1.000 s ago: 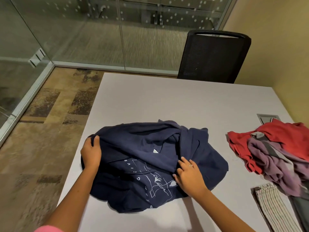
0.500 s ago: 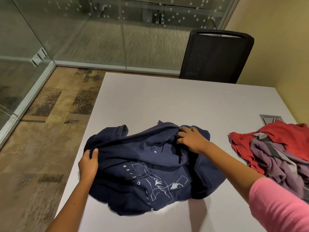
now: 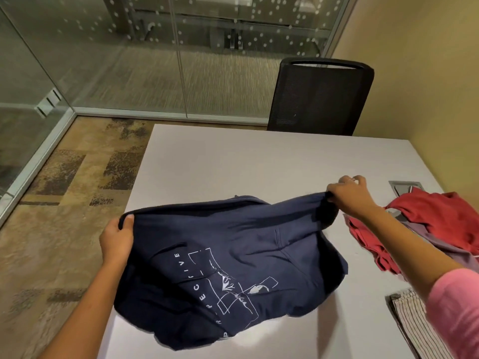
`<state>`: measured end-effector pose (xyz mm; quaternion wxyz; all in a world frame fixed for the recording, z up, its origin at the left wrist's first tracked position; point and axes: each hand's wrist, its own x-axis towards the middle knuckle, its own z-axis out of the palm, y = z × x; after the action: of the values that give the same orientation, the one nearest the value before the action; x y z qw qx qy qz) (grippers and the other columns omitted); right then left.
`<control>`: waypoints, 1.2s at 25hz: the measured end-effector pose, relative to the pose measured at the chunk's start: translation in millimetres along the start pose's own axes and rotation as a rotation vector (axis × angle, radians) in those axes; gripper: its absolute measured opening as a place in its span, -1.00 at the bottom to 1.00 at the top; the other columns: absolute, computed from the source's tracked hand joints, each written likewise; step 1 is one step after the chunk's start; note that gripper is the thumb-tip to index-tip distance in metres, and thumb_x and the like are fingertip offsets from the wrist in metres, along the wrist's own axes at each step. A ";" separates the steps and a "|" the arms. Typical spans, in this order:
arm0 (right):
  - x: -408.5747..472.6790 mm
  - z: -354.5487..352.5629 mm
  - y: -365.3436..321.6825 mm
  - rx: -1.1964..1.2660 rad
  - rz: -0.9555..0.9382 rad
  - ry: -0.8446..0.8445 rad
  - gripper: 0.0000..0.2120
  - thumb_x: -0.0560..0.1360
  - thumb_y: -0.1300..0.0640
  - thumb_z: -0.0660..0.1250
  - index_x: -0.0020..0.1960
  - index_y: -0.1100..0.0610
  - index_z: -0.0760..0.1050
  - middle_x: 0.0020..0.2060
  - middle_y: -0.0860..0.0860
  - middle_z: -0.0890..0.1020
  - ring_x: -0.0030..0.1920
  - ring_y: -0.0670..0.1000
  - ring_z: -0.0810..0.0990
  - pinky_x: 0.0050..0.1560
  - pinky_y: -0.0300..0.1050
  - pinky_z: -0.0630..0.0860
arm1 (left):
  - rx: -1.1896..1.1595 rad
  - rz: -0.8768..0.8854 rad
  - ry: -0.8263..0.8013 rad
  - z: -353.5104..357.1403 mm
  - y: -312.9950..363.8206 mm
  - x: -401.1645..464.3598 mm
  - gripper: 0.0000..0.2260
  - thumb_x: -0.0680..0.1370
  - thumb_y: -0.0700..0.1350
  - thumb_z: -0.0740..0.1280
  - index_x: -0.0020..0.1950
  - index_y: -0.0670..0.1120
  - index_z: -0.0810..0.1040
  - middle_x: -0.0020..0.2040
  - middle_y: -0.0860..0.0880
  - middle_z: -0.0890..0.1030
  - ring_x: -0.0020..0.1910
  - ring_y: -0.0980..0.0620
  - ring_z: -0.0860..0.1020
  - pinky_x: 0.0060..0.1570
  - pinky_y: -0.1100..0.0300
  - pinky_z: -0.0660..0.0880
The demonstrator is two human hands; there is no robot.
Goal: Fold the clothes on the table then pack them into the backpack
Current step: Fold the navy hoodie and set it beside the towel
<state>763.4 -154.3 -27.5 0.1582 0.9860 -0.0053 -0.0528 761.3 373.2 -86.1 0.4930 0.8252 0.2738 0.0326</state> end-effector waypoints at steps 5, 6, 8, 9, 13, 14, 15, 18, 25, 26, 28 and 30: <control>-5.8 -27.8 31.5 0.122 0.154 0.032 -0.82 0.45 0.16 0.37 0.01 0.22 0.55 -0.02 0.17 0.61 0.02 0.22 0.57 0.17 0.07 0.33 | -0.028 0.178 0.062 -10.4 60.6 29.9 -0.72 0.61 -0.02 0.23 0.07 -0.22 0.57 -0.03 -0.24 0.59 -0.01 -0.22 0.53 -0.03 -0.01 0.41; -8.4 -33.3 35.8 0.154 0.209 0.031 -0.82 0.42 0.22 0.36 -0.01 0.27 0.55 -0.03 0.21 0.58 -0.01 0.26 0.57 0.10 0.07 0.39 | -0.052 0.197 0.070 -14.2 73.2 35.1 -0.73 0.60 -0.02 0.23 0.07 -0.21 0.57 -0.05 -0.22 0.59 -0.02 -0.18 0.53 -0.02 -0.02 0.43; -15.5 -44.0 43.4 0.236 0.313 0.095 -0.82 0.42 0.28 0.33 -0.03 0.36 0.56 -0.06 0.29 0.52 -0.09 0.31 0.55 -0.06 0.04 0.44 | -0.102 0.231 0.082 -24.0 100.1 43.2 -0.76 0.59 -0.03 0.25 0.00 -0.20 0.56 -0.12 -0.14 0.54 -0.08 -0.11 0.49 -0.07 0.01 0.41; -18.9 -50.5 46.8 0.293 0.362 0.141 -0.82 0.43 0.28 0.32 -0.05 0.38 0.56 -0.08 0.31 0.51 -0.10 0.33 0.54 -0.11 0.03 0.45 | -0.123 0.249 0.078 -30.2 113.2 44.8 -0.78 0.58 -0.03 0.26 -0.06 -0.18 0.54 -0.17 -0.11 0.52 -0.11 -0.09 0.47 -0.11 0.05 0.38; -22.4 -89.0 62.9 0.448 0.464 0.373 -0.88 0.42 0.33 0.25 -0.17 0.41 0.50 -0.15 0.41 0.54 -0.16 0.36 0.52 -0.22 0.04 0.38 | -0.106 0.326 0.074 -60.3 159.9 47.1 -0.84 0.54 -0.01 0.33 -0.10 -0.10 0.54 -0.16 -0.08 0.54 -0.13 -0.04 0.48 -0.13 0.10 0.35; -21.0 -99.9 68.3 0.453 0.466 0.418 -0.88 0.44 0.34 0.23 -0.17 0.42 0.47 -0.15 0.43 0.53 -0.15 0.38 0.52 -0.22 0.07 0.36 | -0.120 0.343 0.054 -66.7 171.1 47.4 -0.86 0.52 -0.01 0.35 -0.08 -0.08 0.55 -0.13 -0.07 0.56 -0.11 -0.03 0.49 -0.11 0.11 0.37; -20.7 -111.3 74.1 0.453 0.461 0.460 -0.87 0.46 0.35 0.21 -0.15 0.44 0.44 -0.13 0.45 0.52 -0.13 0.40 0.51 -0.20 0.11 0.36 | -0.145 0.344 0.041 -74.2 183.7 48.0 -0.86 0.51 -0.02 0.37 -0.06 -0.08 0.56 -0.09 -0.08 0.57 -0.09 -0.05 0.51 -0.10 0.09 0.39; -24.2 -143.5 93.5 0.393 0.423 0.527 -0.85 0.52 0.33 0.15 -0.11 0.43 0.41 -0.10 0.44 0.48 -0.12 0.41 0.50 -0.14 0.17 0.41 | -0.256 0.294 0.027 -98.7 224.7 48.2 -0.80 0.48 -0.07 0.40 0.06 -0.08 0.52 0.01 -0.09 0.55 -0.08 -0.06 0.52 -0.17 0.09 0.43; -51.0 -223.4 145.6 0.140 0.469 0.668 -0.84 0.49 0.25 0.32 -0.15 0.35 0.57 -0.22 0.34 0.60 -0.16 0.38 0.51 -0.10 0.09 0.46 | -0.263 0.463 -0.404 -165.5 303.2 7.9 -0.67 0.63 -0.18 0.22 -0.23 0.03 0.69 -0.14 0.03 0.57 -0.18 0.13 0.48 -0.18 0.26 0.42; -54.5 -233.6 152.0 0.123 0.492 0.678 -0.85 0.49 0.23 0.33 -0.18 0.31 0.59 -0.26 0.32 0.61 -0.17 0.36 0.50 -0.09 0.07 0.45 | -0.194 0.491 -0.473 -174.6 312.5 5.0 -0.65 0.63 -0.19 0.22 -0.23 0.04 0.70 -0.11 0.02 0.58 -0.14 0.13 0.50 -0.13 0.25 0.43; -61.3 -252.6 164.1 0.112 0.537 0.672 -0.87 0.47 0.21 0.35 -0.21 0.23 0.60 -0.31 0.27 0.62 -0.17 0.33 0.50 -0.08 0.02 0.42 | -0.041 0.551 -0.548 -193.2 333.2 -3.7 -0.75 0.61 -0.20 0.24 -0.10 0.01 0.69 -0.03 0.02 0.61 -0.02 0.10 0.51 0.01 0.22 0.43; -67.9 -269.0 173.7 0.129 0.584 0.660 -0.90 0.46 0.18 0.35 -0.19 0.18 0.62 -0.30 0.25 0.62 -0.14 0.32 0.52 -0.09 -0.01 0.39 | 0.023 0.607 -0.571 -209.4 353.1 -10.6 -0.82 0.57 -0.24 0.30 0.02 0.00 0.63 0.02 0.02 0.62 0.11 0.07 0.50 0.20 0.16 0.39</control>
<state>725.4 -233.7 287.8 0.0980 0.9150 -0.2361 0.3121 832.7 406.3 317.0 0.5079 0.8498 -0.1293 -0.0568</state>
